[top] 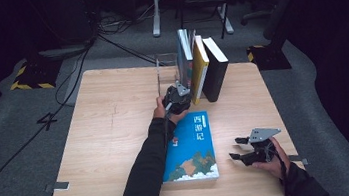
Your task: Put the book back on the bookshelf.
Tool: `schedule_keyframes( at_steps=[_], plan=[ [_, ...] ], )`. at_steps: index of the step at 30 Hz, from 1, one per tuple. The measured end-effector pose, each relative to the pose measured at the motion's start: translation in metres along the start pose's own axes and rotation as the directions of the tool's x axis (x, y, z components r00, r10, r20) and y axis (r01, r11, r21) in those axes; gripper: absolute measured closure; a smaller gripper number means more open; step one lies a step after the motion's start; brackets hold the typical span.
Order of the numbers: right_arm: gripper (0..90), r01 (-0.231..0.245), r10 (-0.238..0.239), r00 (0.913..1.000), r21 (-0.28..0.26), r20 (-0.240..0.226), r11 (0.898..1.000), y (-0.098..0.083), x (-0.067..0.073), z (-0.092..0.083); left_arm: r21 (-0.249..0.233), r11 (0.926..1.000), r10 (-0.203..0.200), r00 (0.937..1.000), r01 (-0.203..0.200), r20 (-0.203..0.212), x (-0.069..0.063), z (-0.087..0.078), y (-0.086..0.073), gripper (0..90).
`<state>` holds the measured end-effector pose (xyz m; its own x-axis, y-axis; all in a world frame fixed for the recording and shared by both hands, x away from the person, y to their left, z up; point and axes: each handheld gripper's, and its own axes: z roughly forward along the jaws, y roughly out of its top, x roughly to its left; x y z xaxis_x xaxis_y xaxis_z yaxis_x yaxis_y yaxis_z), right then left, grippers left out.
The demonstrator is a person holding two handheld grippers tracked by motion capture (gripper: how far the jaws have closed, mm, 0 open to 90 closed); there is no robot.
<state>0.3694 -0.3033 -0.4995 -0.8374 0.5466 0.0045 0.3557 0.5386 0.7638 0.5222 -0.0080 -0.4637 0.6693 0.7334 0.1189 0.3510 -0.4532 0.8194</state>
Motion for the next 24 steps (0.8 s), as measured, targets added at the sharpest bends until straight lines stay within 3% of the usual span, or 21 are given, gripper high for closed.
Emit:
schedule_keyframes(
  at_steps=[6,8,10,16,19,24],
  plan=[
    [32.7,0.002,-0.002,1.0,0.004,-0.004,1.0,0.0,0.0,0.0,0.004,0.9995,0.031,0.9995,-0.031,-0.003,-0.011,0.006,0.005,67.7],
    [32.7,0.004,-0.004,1.0,0.005,-0.003,1.0,0.0,0.0,0.0,-0.027,0.9996,-0.006,1.0,0.006,-0.007,-0.008,0.002,0.004,62.7],
    [32.6,0.003,-0.003,1.0,0.001,-0.003,1.0,0.0,0.0,0.0,-0.058,0.997,-0.051,0.9986,0.052,0.014,-0.001,-0.005,0.002,58.0],
    [32.5,0.003,-0.003,1.0,0.002,-0.005,1.0,0.0,0.0,0.0,-0.091,0.9911,-0.096,0.9952,0.097,0.018,0.004,-0.017,0.0,39.1],
    [32.5,0.003,-0.003,1.0,0.002,-0.004,1.0,0.0,0.0,0.001,-0.123,0.9884,-0.089,0.996,0.089,0.009,-0.003,-0.019,0.01,36.7],
    [32.6,0.002,-0.002,1.0,-0.001,0.001,1.0,0.0,0.0,0.0,-0.175,0.9796,-0.106,0.994,0.1,-0.028,-0.013,-0.024,0.038,30.0]
  ],
)
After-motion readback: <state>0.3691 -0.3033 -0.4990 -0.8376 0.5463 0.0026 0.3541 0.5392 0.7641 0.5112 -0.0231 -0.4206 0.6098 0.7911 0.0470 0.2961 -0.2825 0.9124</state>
